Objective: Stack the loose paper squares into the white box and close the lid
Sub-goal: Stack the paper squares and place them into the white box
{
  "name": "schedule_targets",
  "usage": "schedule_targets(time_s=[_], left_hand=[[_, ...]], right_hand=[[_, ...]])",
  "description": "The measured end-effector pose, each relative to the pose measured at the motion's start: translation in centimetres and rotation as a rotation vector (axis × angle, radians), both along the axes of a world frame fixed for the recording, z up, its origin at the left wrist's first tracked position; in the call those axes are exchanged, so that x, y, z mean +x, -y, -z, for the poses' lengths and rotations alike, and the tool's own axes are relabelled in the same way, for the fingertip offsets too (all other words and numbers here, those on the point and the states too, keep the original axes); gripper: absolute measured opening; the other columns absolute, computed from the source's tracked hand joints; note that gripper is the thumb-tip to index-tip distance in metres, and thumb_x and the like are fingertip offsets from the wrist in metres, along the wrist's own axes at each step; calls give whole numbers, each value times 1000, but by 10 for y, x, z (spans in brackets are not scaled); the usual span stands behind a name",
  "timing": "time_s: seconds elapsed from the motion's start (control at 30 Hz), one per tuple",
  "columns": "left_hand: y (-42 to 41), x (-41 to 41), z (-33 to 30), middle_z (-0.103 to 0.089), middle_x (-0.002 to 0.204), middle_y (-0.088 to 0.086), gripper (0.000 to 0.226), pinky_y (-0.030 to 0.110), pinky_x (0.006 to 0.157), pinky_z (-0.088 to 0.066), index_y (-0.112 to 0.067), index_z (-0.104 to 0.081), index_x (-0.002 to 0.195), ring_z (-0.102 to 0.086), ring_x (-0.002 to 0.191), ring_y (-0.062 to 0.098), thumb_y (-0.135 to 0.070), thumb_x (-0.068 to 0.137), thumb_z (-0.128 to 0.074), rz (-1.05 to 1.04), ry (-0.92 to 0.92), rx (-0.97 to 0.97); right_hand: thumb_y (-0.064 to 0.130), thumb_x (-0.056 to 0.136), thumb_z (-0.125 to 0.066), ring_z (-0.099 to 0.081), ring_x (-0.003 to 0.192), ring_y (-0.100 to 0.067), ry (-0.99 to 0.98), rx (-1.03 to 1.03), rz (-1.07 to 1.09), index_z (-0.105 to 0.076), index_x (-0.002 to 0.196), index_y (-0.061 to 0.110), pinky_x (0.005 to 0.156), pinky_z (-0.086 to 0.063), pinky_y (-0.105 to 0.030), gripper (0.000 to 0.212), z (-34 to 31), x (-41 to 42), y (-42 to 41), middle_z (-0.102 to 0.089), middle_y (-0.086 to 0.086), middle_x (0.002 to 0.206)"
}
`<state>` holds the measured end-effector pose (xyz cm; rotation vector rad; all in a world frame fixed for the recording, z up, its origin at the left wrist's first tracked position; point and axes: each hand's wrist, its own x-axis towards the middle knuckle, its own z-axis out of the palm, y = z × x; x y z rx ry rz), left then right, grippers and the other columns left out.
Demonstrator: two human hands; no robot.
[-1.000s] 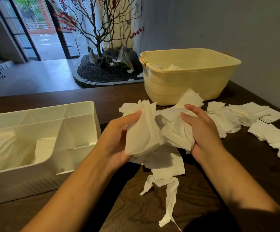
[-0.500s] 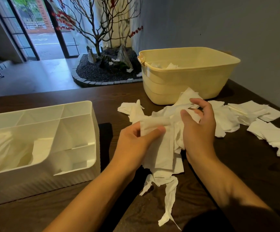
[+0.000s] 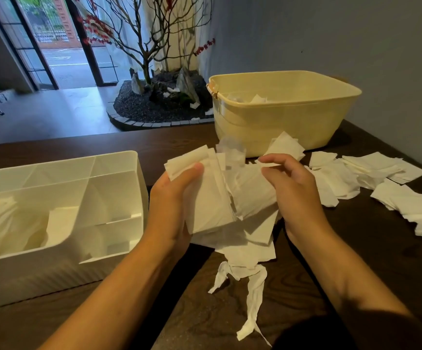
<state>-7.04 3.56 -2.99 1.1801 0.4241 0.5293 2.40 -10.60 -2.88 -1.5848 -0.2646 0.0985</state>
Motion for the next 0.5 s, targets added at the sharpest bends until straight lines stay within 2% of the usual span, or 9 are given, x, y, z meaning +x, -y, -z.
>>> schedule_targets(time_s=[0.07, 0.13, 0.23, 0.3, 0.37, 0.5], left_hand=[[-1, 0, -1, -76, 104, 6, 22, 44, 83, -55, -23, -72, 112, -70, 94, 24, -29, 92, -62, 16, -9, -27], [-2, 0, -1, -75, 103, 6, 27, 43, 81, -54, -23, -71, 114, -70, 93, 24, -31, 90, -65, 18, -16, -44], [-4, -1, -3, -71, 104, 13, 48, 41, 71, -54, -18, -68, 123, -67, 91, 29, -35, 78, -71, 30, -13, -202], [-6, -1, -4, -70, 96, 15, 44, 35, 62, -54, -11, -68, 122, -66, 81, 28, -30, 82, -68, 49, 4, -331], [-7, -2, -4, -69, 83, 11, 29, 28, 54, -53, -9, -70, 111, -65, 68, 23, -26, 89, -60, 77, 33, -408], [-6, -5, -8, -67, 71, 8, 23, 20, 44, -52, -7, -72, 90, -65, 52, 18, -20, 94, -53, 145, 89, -509]], right_hand=[[23, 99, -56, -58, 74, 6, 50, -57, -49, -73, 87, 24, 73, -43, -20, 21, 1, 1, 0, -66, 15, 78], [43, 99, -51, -56, 80, 16, 94, -142, -117, -75, 80, 22, 74, -38, -6, 38, -2, 0, 0, -65, 23, 83], [65, 82, -48, -56, 94, 17, 137, -203, -334, -77, 90, 27, 78, -36, -2, 49, -3, -2, 5, -68, 23, 96], [67, 81, -61, -58, 104, 11, 165, -250, -415, -73, 106, 35, 90, -43, -13, 43, 0, -2, 7, -68, 20, 108], [60, 79, -67, -57, 112, 7, 209, -330, -433, -65, 117, 42, 100, -47, -28, 42, 3, -1, 8, -66, 20, 115], [44, 83, -75, -55, 117, 5, 310, -375, -480, -57, 128, 44, 105, -46, -39, 48, 4, -6, 5, -65, 21, 118]])
